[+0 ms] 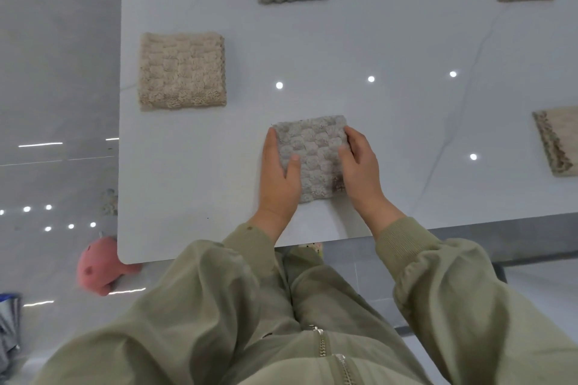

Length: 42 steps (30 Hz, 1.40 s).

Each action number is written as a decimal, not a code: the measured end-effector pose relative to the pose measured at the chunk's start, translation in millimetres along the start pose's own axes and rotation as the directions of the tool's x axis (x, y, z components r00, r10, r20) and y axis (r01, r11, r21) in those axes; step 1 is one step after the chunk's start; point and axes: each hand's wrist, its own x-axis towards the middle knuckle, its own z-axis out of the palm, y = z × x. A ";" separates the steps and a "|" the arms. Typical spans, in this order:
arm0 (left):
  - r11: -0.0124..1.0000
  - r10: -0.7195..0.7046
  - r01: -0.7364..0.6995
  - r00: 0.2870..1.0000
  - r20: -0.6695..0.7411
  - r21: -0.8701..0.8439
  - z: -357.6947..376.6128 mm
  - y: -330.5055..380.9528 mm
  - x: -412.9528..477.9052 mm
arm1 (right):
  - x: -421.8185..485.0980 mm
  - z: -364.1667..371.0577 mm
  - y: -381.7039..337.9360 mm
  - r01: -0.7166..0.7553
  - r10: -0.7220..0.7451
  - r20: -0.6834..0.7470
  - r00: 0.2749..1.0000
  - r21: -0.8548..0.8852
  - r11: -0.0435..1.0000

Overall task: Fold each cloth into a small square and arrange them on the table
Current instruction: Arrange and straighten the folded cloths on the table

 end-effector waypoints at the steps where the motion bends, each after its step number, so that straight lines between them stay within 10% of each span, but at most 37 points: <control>1: 1.000 0.003 -0.003 1.000 0.006 0.008 1.7 0.1 -1.1 | -1.2 1.4 -0.2 0.003 -0.003 0.005 1.000 0.000 1.000; 13: 0.997 0.043 -0.045 0.999 0.028 0.062 0.1 -6.5 -2.0 | -7.9 -0.1 3.3 -0.016 0.013 -0.025 1.000 -0.101 0.995; 17: 0.903 0.256 -0.278 0.961 0.109 0.328 -16.0 -3.2 8.0 | -10.7 -7.7 2.3 -0.011 0.001 -0.072 0.997 -0.140 0.990; 26: 0.122 0.268 -0.812 0.580 0.769 0.570 -54.8 25.9 69.8 | -29.6 18.3 -5.3 -0.030 -0.153 -0.213 0.965 -0.669 0.743; 42: -0.103 0.102 -0.994 0.028 0.994 0.038 -78.3 51.0 88.9 | -93.7 119.2 -21.3 -0.617 0.152 -0.739 0.656 -0.409 0.673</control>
